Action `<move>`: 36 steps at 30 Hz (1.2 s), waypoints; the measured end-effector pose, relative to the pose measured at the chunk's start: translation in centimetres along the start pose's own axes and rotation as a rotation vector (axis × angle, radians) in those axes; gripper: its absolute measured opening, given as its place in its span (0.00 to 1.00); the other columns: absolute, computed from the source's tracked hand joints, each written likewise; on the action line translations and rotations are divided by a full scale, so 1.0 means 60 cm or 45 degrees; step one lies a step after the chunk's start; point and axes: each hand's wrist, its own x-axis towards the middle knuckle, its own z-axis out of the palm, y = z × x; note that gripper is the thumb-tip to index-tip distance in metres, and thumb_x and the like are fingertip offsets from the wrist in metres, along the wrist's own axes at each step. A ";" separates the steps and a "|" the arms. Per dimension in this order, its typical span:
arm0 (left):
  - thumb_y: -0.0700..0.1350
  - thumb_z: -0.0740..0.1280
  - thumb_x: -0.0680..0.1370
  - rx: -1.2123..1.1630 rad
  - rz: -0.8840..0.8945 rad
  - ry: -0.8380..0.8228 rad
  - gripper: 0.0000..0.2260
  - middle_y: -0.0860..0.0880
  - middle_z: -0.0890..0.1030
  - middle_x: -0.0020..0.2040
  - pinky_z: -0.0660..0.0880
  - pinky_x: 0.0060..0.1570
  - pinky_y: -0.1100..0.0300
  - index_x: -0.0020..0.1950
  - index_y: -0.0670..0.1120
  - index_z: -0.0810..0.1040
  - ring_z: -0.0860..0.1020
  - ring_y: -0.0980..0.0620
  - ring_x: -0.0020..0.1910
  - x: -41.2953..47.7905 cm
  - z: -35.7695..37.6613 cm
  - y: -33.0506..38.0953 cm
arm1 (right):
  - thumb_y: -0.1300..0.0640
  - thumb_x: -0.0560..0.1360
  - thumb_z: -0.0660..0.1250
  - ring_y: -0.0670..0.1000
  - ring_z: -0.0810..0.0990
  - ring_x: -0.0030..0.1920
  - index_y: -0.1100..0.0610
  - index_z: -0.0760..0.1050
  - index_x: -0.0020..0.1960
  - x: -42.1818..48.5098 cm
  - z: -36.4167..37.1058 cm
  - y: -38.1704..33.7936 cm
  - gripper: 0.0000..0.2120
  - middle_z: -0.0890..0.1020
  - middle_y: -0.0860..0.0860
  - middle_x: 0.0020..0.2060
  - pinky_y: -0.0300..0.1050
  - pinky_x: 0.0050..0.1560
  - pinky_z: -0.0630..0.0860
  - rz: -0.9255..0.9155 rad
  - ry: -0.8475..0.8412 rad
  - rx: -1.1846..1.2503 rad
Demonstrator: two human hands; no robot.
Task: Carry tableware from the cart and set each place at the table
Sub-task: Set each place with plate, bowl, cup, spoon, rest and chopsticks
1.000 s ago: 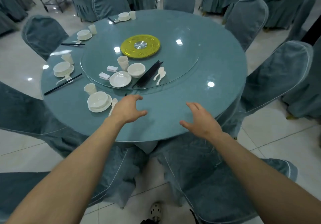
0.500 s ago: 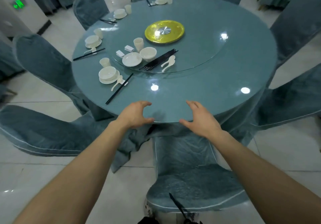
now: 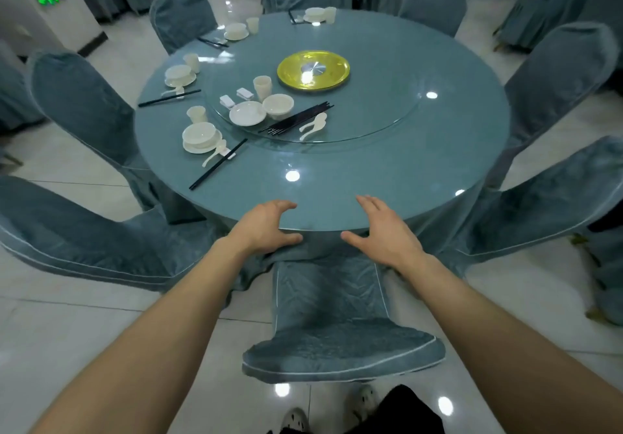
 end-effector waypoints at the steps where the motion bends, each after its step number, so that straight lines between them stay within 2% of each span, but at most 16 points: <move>1: 0.62 0.76 0.76 0.006 -0.013 -0.009 0.38 0.51 0.70 0.81 0.67 0.77 0.51 0.82 0.52 0.68 0.69 0.48 0.78 0.000 0.004 0.005 | 0.35 0.78 0.70 0.56 0.65 0.79 0.53 0.56 0.85 0.000 -0.002 0.010 0.45 0.62 0.52 0.82 0.57 0.78 0.66 -0.011 -0.006 0.008; 11: 0.63 0.76 0.75 -0.022 -0.275 0.056 0.37 0.49 0.72 0.79 0.70 0.74 0.48 0.81 0.52 0.70 0.75 0.47 0.73 0.127 0.078 0.150 | 0.37 0.78 0.70 0.57 0.64 0.80 0.53 0.55 0.85 0.098 -0.061 0.227 0.44 0.59 0.51 0.83 0.56 0.78 0.65 -0.124 -0.128 0.063; 18: 0.63 0.74 0.78 -0.058 -0.430 0.037 0.34 0.50 0.73 0.79 0.70 0.75 0.48 0.80 0.52 0.70 0.72 0.46 0.76 0.199 0.130 0.298 | 0.36 0.78 0.69 0.56 0.63 0.81 0.54 0.54 0.85 0.143 -0.130 0.379 0.45 0.59 0.52 0.84 0.57 0.79 0.65 -0.220 -0.267 0.044; 25: 0.61 0.72 0.80 -0.050 -0.547 0.143 0.31 0.49 0.74 0.78 0.71 0.74 0.48 0.80 0.52 0.71 0.73 0.46 0.75 0.242 0.102 0.333 | 0.38 0.79 0.69 0.55 0.61 0.81 0.54 0.54 0.85 0.207 -0.188 0.412 0.43 0.58 0.51 0.84 0.56 0.79 0.64 -0.329 -0.261 0.027; 36: 0.60 0.71 0.80 -0.084 -0.673 0.195 0.29 0.48 0.75 0.76 0.71 0.72 0.48 0.79 0.52 0.72 0.73 0.45 0.75 0.318 0.094 0.296 | 0.37 0.79 0.69 0.54 0.58 0.83 0.53 0.53 0.85 0.318 -0.190 0.422 0.44 0.57 0.51 0.84 0.57 0.80 0.62 -0.426 -0.353 -0.007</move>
